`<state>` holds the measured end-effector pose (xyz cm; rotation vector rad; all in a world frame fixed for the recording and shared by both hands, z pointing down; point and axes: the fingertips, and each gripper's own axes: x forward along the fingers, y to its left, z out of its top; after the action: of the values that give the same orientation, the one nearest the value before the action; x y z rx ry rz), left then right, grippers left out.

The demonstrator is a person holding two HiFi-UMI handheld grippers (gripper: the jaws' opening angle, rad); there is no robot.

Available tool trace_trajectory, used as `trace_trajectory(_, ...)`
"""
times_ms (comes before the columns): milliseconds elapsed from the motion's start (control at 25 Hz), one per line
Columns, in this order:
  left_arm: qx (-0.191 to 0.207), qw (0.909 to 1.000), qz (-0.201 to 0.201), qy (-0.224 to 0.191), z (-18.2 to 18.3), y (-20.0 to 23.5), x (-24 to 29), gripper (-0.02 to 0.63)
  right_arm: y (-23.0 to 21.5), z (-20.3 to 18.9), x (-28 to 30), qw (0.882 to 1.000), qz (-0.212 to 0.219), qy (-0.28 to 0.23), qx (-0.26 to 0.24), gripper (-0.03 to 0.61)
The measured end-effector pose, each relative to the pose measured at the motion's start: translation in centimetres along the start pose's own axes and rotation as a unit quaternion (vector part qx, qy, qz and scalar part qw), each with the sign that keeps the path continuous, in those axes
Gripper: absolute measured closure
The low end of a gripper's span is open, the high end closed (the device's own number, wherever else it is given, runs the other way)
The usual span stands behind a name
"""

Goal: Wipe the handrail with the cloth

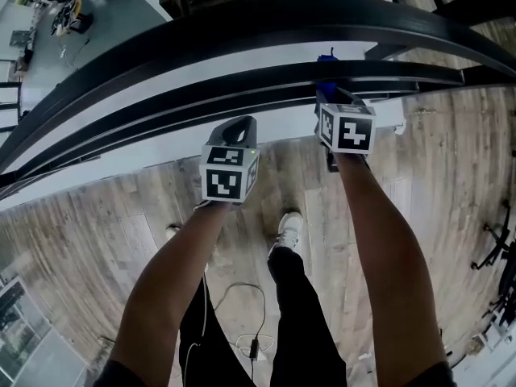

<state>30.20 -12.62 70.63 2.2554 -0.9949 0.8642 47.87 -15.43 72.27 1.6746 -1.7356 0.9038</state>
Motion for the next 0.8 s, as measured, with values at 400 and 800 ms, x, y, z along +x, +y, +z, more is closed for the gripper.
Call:
trace_trajectory(400, 0.026, 0.9988, -0.042, 0.006, 4.6, -11.6, 6.1, 0.611, -17.1, 0.4, -2.3, 0.999, -0.051, 0.008, -0.004, 0.468)
trace_trajectory(800, 0.038, 0.9987, -0.033, 0.012, 4.5, -12.7, 7.5, 0.611, -25.2, 0.3, -4.1, 0.996, -0.088, 0.01, -0.005, 0.468)
